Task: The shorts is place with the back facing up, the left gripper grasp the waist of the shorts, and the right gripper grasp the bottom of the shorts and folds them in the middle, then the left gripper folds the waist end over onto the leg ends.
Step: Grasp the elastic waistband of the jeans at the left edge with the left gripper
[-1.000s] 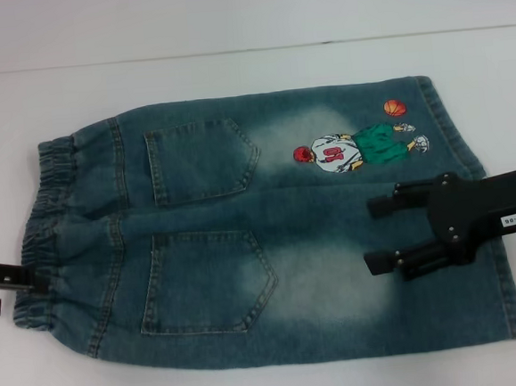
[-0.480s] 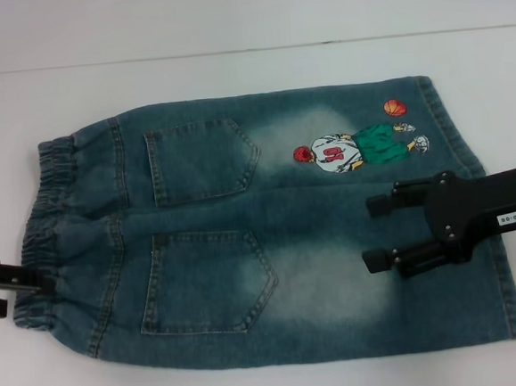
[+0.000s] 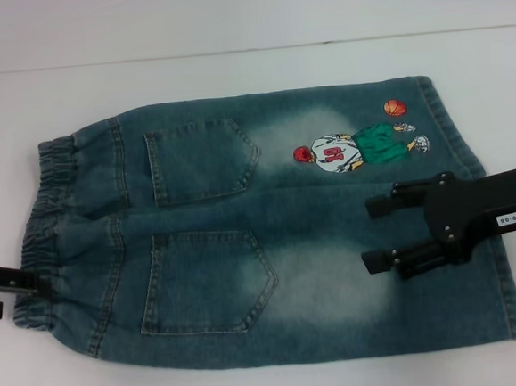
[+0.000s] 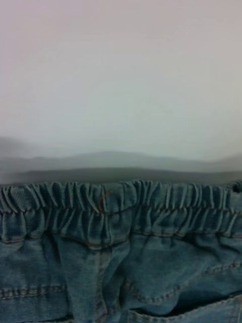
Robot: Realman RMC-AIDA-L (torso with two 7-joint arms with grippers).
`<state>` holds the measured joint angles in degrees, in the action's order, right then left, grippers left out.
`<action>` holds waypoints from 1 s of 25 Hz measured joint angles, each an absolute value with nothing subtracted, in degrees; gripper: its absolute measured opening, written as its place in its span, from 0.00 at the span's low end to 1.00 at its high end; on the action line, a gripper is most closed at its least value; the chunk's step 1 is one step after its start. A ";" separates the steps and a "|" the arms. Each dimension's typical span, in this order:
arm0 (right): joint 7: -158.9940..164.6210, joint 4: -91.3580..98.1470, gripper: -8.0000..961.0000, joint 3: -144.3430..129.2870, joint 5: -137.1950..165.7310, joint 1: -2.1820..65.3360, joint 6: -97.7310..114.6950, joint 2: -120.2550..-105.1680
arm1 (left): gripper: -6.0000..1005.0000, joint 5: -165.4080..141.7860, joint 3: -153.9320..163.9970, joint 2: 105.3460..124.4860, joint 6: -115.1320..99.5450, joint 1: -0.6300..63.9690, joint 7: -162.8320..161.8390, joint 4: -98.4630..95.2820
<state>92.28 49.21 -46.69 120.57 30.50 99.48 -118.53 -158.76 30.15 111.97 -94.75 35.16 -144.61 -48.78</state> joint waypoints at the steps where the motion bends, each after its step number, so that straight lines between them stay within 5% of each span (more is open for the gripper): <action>1: 92.28 49.22 0.98 -46.68 120.57 30.50 99.48 -118.54 | 0.92 -158.78 30.15 111.97 -94.74 35.18 -144.60 -48.78; 25: 92.28 49.22 0.98 -46.72 120.58 30.76 98.24 -118.56 | 0.91 -159.11 30.14 111.84 -94.71 36.16 -144.65 -47.19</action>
<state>92.29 49.22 -46.72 120.58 30.76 98.24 -118.56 -159.11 30.14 111.84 -94.71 36.16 -144.65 -47.19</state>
